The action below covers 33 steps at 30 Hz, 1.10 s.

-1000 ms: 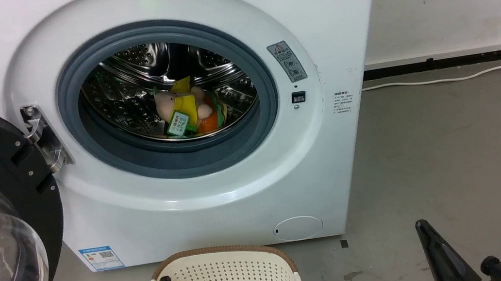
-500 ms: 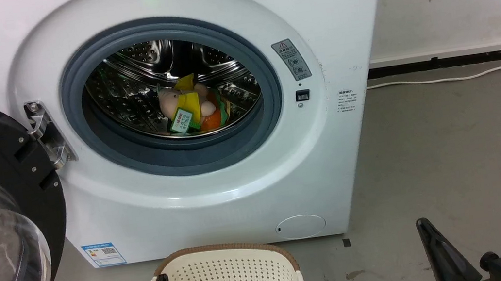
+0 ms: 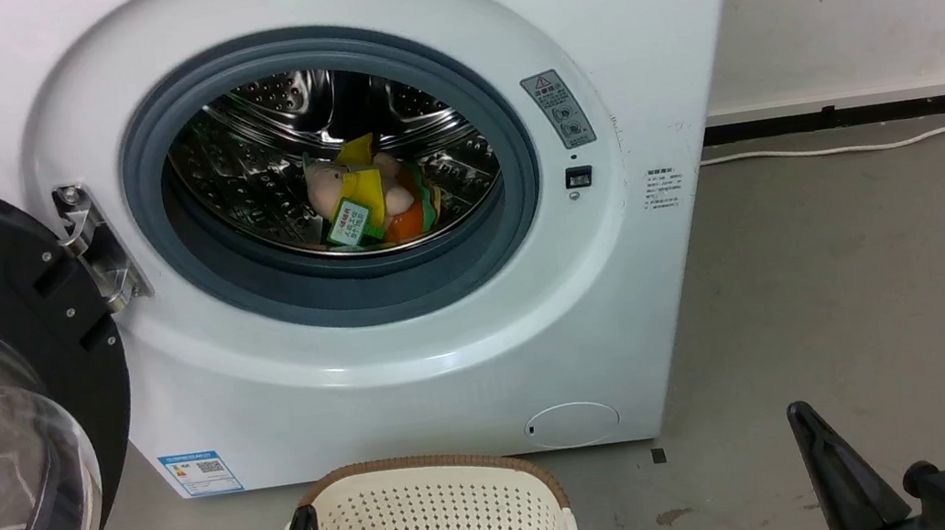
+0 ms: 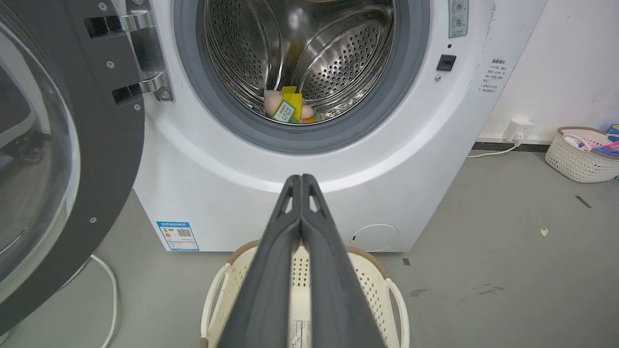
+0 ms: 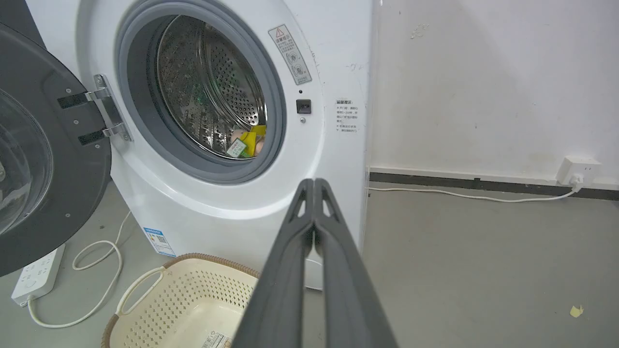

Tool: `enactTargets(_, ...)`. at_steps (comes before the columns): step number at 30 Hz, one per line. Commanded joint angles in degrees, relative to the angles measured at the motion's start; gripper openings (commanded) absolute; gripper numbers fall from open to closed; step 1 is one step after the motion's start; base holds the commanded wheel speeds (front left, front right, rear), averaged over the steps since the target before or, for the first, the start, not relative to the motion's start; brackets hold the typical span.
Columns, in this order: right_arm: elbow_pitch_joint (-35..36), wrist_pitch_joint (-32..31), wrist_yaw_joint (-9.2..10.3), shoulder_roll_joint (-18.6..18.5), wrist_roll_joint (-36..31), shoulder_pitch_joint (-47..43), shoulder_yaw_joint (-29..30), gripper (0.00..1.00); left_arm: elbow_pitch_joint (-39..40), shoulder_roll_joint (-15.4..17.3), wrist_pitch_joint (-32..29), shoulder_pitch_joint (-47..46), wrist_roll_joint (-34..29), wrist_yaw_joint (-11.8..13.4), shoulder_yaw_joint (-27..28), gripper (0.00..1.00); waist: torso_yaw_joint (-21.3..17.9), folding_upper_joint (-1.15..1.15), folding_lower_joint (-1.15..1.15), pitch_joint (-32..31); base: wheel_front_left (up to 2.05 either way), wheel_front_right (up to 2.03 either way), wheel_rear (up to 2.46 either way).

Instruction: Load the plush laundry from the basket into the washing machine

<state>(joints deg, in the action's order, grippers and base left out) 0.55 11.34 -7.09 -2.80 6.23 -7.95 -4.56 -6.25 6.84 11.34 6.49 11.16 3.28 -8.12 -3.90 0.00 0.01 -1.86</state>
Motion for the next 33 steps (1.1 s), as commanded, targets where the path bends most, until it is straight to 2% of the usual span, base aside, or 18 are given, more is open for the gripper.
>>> enactTargets(1,-0.09,-0.29,-0.1,-0.02,-0.52,0.8,0.19,0.0,0.41,-0.12,-0.35,-0.97,-0.42,-0.36,0.4,0.0,0.03,0.0,0.0,0.02,0.0,0.0,0.0)
enactTargets(33,-0.25,-4.06,-0.2,-0.04,-2.47,3.24,1.68,0.0,2.4,-1.43,-4.1,-2.85,-4.08,-1.36,3.03,0.0,1.35,0.0,-0.01,0.64,0.0,0.0,0.0)
